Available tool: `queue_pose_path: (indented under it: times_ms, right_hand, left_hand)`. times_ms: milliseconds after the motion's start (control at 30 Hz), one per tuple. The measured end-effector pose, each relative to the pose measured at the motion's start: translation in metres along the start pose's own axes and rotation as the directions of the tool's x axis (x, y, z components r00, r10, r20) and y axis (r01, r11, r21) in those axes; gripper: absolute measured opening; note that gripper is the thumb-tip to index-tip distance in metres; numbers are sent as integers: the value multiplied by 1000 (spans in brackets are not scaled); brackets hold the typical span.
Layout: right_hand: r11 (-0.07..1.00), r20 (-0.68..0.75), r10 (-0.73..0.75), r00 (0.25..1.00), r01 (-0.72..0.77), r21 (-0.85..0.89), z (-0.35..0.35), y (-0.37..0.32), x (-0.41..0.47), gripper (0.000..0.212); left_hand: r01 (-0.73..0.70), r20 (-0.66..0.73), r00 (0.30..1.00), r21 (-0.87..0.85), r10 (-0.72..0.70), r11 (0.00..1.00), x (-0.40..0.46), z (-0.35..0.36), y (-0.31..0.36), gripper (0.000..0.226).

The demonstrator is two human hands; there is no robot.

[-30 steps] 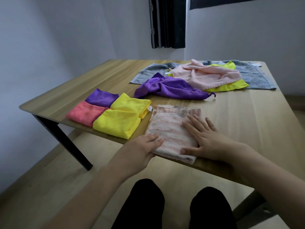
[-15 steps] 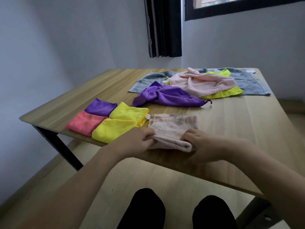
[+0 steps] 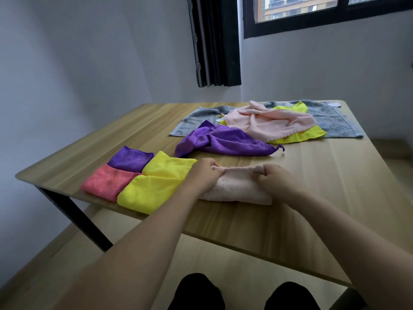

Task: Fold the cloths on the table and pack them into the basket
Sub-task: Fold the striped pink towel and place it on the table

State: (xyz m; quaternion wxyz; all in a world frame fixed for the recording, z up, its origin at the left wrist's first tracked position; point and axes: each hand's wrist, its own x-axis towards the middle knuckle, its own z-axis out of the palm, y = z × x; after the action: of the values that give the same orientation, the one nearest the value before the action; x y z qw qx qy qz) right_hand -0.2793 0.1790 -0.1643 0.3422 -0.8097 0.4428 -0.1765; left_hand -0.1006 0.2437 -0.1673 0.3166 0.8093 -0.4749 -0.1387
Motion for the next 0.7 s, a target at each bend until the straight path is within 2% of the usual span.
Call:
queue_pose_path:
  times_ms: [67,167,300,333,400,467,500,567,633,700]
  right_hand:
    - [993,-77,8,997,-17,-121,9,4,7,21]
    - [952,-36,13,999,-23,-306,19,2,14,42]
    - [792,-29,12,999,-28,-610,27,0,19,49]
    - [758,-32,-4,999,-18,-652,27,1,19,49]
    - [760,-24,-27,999,5,-650,28,3,20,51]
    - [803,-10,-40,999,26,-595,28,5,20,60]
    - [824,-5,-44,999,33,-565,28,7,21,64]
    - [845,-6,-56,998,44,-533,28,8,21,66]
    - [835,-4,-90,996,73,-546,28,13,21,58]
    - [834,-23,-92,995,65,-548,26,18,20,48]
  left_hand:
    - [24,-30,999,90,-21,996,5,11,-2,14]
    - [-2,-78,997,251,23,968,10,22,-5,20]
    - [-23,-93,994,331,56,944,11,27,-2,25]
    - [-43,-126,987,391,100,919,8,28,-1,27]
    - [-155,-221,905,623,363,766,2,30,-1,31]
    - [-288,-203,780,723,591,628,-3,30,0,31]
    - [-344,-150,755,737,638,581,-3,32,-1,28]
    - [-426,-52,804,646,593,634,-5,34,-6,28]
    - [-402,0,883,515,469,757,-10,37,-11,33]
    - [-367,1,905,507,425,780,-16,38,-12,38]
